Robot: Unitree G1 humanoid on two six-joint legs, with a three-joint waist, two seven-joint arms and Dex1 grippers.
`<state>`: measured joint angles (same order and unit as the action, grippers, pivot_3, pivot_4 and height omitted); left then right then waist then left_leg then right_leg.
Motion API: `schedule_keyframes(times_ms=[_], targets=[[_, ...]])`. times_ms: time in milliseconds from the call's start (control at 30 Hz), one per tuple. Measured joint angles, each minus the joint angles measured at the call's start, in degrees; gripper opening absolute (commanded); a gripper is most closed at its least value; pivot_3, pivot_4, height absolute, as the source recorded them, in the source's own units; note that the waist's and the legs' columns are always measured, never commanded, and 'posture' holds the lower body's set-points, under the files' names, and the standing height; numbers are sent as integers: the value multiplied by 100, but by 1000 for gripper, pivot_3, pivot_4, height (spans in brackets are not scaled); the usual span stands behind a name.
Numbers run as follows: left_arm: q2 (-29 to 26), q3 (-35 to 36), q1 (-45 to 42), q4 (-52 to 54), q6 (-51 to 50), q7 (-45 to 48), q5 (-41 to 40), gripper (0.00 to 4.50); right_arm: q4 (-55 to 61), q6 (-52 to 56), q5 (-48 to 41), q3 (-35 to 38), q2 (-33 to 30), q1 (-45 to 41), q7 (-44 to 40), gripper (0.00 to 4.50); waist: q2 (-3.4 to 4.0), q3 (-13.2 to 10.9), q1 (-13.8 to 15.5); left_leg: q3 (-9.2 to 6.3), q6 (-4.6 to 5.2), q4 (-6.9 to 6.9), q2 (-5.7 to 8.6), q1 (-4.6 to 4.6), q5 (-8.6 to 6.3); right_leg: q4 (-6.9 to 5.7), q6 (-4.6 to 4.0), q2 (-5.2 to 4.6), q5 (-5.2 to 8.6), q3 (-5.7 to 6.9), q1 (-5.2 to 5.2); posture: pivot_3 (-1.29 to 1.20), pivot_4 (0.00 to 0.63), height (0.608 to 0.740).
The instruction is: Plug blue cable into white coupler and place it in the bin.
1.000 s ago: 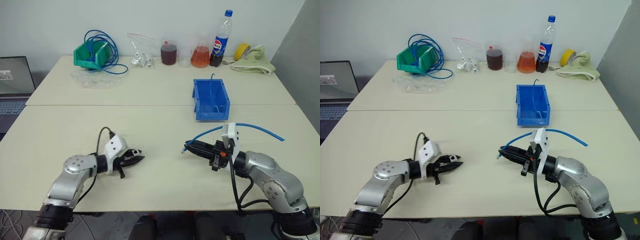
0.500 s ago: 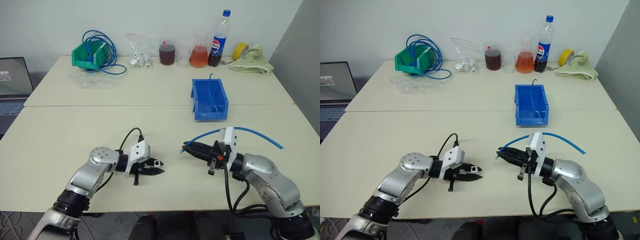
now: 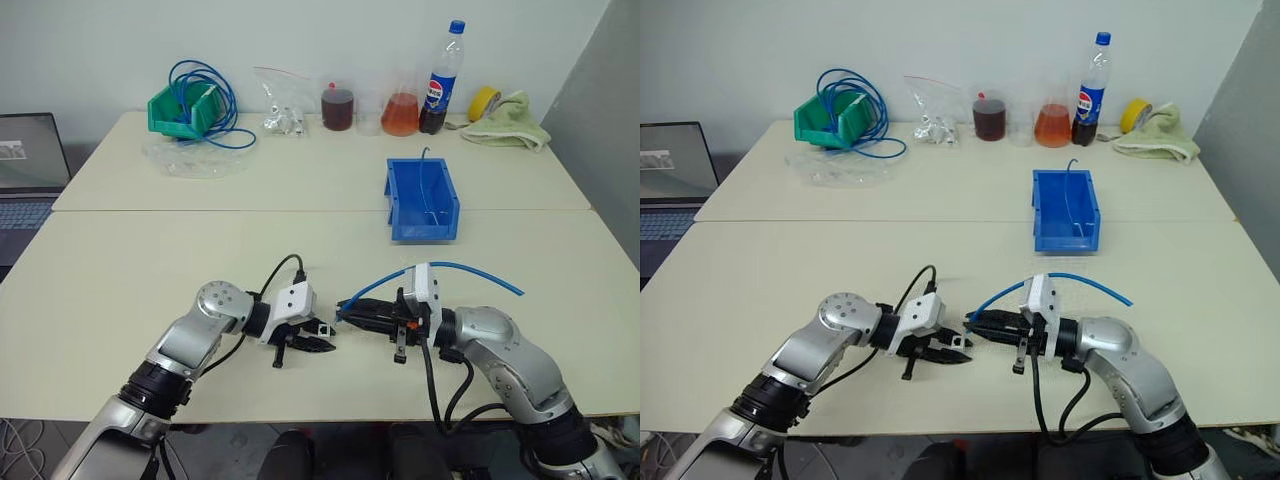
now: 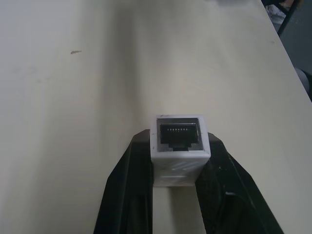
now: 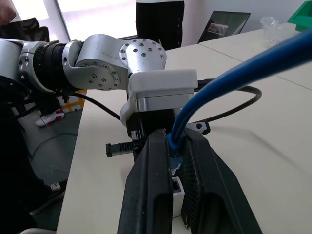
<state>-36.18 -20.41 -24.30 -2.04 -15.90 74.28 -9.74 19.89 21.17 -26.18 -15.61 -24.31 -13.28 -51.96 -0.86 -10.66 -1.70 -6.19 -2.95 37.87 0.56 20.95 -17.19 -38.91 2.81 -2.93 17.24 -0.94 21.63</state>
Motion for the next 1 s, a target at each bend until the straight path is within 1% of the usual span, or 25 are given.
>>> schedule_keyframes(times_ms=[200,467,667,1000], targets=[[121,-44,-73,1,-19,-128,136,802,-269,-217,235,-158,97,-180,-127,54,0,0,1,-1,0,1,1,-3,0,-2,0,0,0,2,-3,0,150,740],[120,-62,-70,98,-106,-172,193,802,-778,-413,525,-390,265,-351,-203,54,0,0,1,-3,0,2,0,-4,0,-3,0,0,0,0,-2,0,150,740],[110,-61,-53,132,-118,-183,218,802,-1033,-569,668,-402,314,-352,-215,54,0,0,0,-2,-1,2,0,-4,0,-3,0,0,0,0,-2,0,150,740],[101,-60,-11,180,-120,-237,219,802,-1137,-729,721,-370,259,-352,-312,54,0,1,-1,-3,0,2,0,-5,0,-3,0,0,0,0,-3,0,150,740]])
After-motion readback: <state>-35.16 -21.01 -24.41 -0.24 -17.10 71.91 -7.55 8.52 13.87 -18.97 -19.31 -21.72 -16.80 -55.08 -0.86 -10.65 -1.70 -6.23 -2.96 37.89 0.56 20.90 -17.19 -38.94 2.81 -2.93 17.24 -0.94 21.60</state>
